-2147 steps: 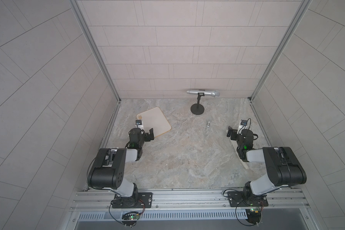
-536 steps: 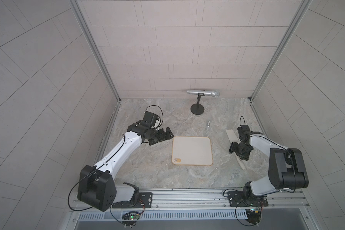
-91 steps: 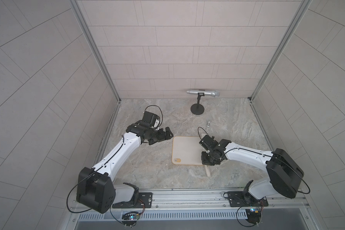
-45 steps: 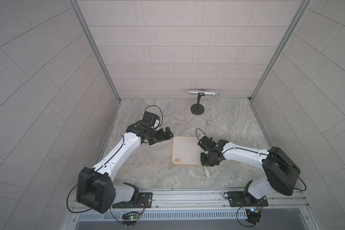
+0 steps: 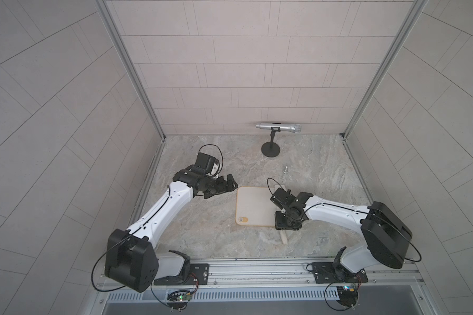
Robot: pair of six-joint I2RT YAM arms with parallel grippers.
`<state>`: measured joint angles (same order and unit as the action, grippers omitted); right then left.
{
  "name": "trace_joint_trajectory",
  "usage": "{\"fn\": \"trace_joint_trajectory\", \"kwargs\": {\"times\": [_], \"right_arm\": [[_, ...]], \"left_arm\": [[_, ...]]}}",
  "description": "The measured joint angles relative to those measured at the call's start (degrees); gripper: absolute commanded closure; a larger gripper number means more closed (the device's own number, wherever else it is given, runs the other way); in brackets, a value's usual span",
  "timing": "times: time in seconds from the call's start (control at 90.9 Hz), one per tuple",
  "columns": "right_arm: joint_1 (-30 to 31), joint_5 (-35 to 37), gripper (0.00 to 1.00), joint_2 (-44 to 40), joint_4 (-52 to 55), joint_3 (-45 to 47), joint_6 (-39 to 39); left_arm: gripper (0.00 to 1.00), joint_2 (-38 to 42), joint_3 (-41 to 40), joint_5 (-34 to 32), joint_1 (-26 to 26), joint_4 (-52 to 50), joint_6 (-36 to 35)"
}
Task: Align the knife with the edge of the cutting board
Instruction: Place the knife at the edge of the cutting board, then adjust the knife at the edge of the cutting board.
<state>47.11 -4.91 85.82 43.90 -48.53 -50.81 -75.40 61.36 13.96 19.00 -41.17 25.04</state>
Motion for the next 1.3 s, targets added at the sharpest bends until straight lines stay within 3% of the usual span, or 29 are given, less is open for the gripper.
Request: {"fn": "trace_joint_trajectory", "kwargs": {"times": [0.649,1.057,1.299], "right_arm": [[2.5,0.2,0.53,-1.7,0.2,3.1,-1.3],[4.4,0.9,0.74,-1.4,-1.4,3.3,-2.3],[5.3,1.7,0.81,-1.4,-1.6,3.3,-3.3]], "left_arm": [[0.00,0.0,0.0,0.0,0.1,0.0,0.0],[0.00,-0.1,0.0,0.0,0.2,0.0,0.0],[0.00,-0.4,0.0,0.0,0.7,0.0,0.0]]}}
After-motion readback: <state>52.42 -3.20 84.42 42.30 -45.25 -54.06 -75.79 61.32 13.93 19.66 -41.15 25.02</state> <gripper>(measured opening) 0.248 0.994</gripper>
